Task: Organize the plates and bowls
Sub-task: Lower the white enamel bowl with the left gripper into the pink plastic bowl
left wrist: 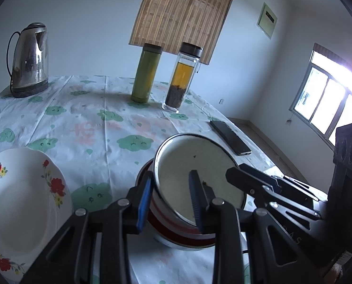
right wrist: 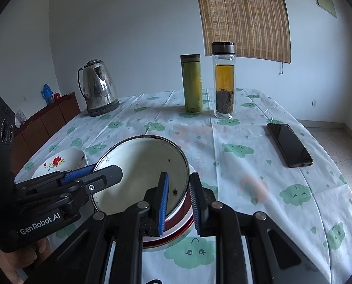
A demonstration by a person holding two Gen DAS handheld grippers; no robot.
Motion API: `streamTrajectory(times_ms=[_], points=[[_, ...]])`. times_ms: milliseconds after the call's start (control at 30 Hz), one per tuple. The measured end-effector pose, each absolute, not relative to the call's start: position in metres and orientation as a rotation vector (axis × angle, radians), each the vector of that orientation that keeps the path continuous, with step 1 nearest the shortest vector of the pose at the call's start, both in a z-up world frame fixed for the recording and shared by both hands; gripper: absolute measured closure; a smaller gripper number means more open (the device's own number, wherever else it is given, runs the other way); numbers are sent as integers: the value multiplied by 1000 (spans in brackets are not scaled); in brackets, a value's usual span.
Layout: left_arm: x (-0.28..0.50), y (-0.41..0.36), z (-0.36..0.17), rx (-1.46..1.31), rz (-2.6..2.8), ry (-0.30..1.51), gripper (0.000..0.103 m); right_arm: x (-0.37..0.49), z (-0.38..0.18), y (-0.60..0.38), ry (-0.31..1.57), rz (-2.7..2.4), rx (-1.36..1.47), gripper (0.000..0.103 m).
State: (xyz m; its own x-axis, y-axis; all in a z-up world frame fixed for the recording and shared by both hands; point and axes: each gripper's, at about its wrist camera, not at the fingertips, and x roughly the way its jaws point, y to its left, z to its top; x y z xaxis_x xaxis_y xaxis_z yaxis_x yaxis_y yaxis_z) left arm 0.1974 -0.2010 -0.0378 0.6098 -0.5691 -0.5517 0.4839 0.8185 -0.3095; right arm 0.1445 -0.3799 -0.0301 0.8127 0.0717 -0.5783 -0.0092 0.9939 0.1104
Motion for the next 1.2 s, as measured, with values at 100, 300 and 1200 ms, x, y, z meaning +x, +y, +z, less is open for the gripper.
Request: streamTrajectory(times_ms=[100, 300, 1200], points=[[198, -202, -40, -126, -606, 688, 75, 146, -32, -380, 628, 43, 106, 83], [199, -205, -43, -105, -598, 700, 75, 146, -34, -381, 628, 44, 108, 83], [196, -210, -45, -55, -579, 695, 75, 147, -38, -380, 642, 43, 92, 83]])
